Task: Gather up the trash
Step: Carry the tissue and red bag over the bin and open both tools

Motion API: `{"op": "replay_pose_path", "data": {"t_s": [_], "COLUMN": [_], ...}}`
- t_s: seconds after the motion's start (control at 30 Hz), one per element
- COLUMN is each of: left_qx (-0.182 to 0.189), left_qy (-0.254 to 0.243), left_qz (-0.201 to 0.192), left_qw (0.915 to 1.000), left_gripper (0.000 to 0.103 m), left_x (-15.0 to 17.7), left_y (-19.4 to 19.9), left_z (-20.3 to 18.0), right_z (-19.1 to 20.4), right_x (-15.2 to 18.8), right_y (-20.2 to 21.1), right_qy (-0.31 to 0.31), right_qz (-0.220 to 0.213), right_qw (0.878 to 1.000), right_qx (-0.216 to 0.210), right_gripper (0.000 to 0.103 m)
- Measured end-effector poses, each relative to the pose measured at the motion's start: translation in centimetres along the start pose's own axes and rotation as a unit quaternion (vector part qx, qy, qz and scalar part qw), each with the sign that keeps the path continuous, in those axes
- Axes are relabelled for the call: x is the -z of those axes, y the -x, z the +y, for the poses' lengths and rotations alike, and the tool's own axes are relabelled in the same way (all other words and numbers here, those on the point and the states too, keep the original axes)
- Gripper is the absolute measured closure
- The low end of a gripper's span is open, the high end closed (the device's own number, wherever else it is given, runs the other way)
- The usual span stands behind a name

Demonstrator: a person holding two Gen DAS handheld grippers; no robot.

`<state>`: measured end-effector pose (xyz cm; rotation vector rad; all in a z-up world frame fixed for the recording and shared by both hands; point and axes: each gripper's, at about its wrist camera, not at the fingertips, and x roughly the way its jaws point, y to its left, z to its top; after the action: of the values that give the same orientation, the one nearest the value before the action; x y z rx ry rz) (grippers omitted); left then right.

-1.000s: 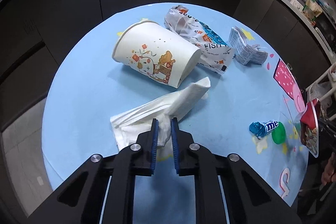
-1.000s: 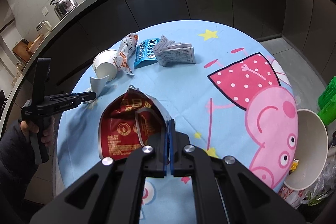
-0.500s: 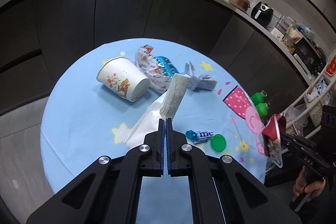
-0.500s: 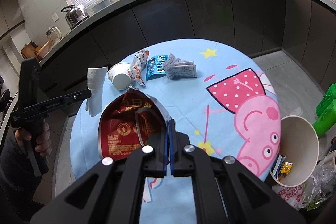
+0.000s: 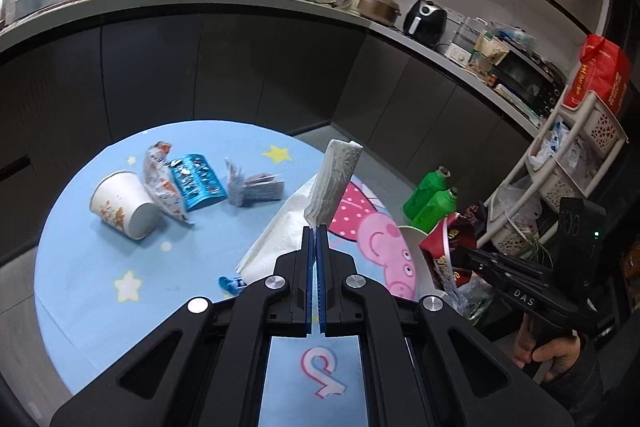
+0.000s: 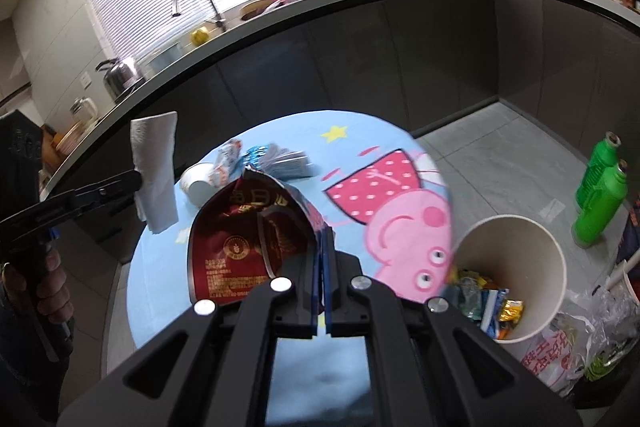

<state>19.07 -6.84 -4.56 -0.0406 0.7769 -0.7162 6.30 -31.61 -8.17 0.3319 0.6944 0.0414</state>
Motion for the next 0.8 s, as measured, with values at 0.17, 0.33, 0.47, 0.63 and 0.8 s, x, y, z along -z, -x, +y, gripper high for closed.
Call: {"op": "replay_pose_path", "data": {"t_s": [0.17,0.33,0.47,0.63,0.8], "left_qx": [0.042,0.09,0.124,0.146,0.148], "left_qy": [-0.037,-0.064,-0.082,-0.108,-0.122], "left_qz": [0.008,0.024,0.046,0.073,0.107], "left_qw": [0.9984,0.9936,0.9878,0.9806,0.9755], "left_gripper": [0.101,0.101,0.101,0.101,0.101], "left_x": [-0.7,-1.3,-1.6,-1.4,-0.7], "left_y": [-2.2,-5.5,-8.9,-12.9,-17.1], "left_z": [-4.8,-9.7,-13.6,-17.5,-19.7], "right_z": [-4.4,-8.9,-12.1,-15.5,-18.0], "right_x": [0.8,2.1,3.5,4.9,6.3], "right_y": [1.5,2.8,3.3,3.2,1.9], "right_qy": [-0.044,-0.087,-0.117,-0.15,-0.171], "right_qz": [-0.012,-0.017,-0.016,-0.006,0.012], "right_qw": [0.998,0.994,0.989,0.982,0.978], "right_qx": [0.031,0.066,0.093,0.111,0.116], "right_gripper": [0.099,0.099,0.099,0.098,0.098]}}
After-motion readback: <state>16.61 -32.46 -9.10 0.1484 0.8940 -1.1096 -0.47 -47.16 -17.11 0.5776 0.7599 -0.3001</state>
